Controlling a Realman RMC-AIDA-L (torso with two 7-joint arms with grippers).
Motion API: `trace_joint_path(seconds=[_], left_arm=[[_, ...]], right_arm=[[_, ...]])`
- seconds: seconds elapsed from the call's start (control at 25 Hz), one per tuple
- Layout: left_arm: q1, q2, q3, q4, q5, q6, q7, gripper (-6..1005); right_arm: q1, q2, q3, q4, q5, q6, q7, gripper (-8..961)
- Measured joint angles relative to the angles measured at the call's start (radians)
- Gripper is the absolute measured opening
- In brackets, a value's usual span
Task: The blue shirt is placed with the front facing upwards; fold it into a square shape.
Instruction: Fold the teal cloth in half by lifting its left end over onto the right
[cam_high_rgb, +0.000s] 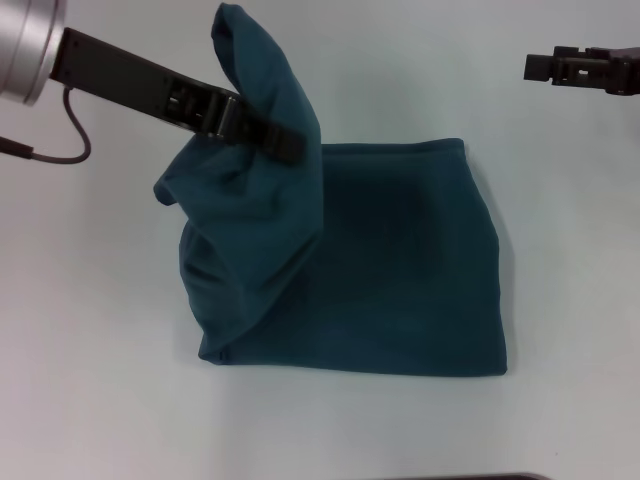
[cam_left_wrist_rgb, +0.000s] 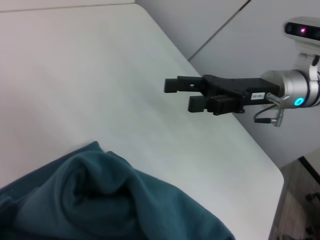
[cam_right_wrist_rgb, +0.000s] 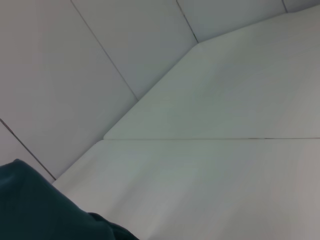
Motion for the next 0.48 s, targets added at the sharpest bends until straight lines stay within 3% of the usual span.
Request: trace_joint_path(seconds=[0.48], left_arm=[[-0.021,-0.002,0.097,0.152,-0.026,-0.135,0.023,92]], right_arm=[[0.003,0.002,-0.001,0.0,-0.004,0.001,0.0,885]])
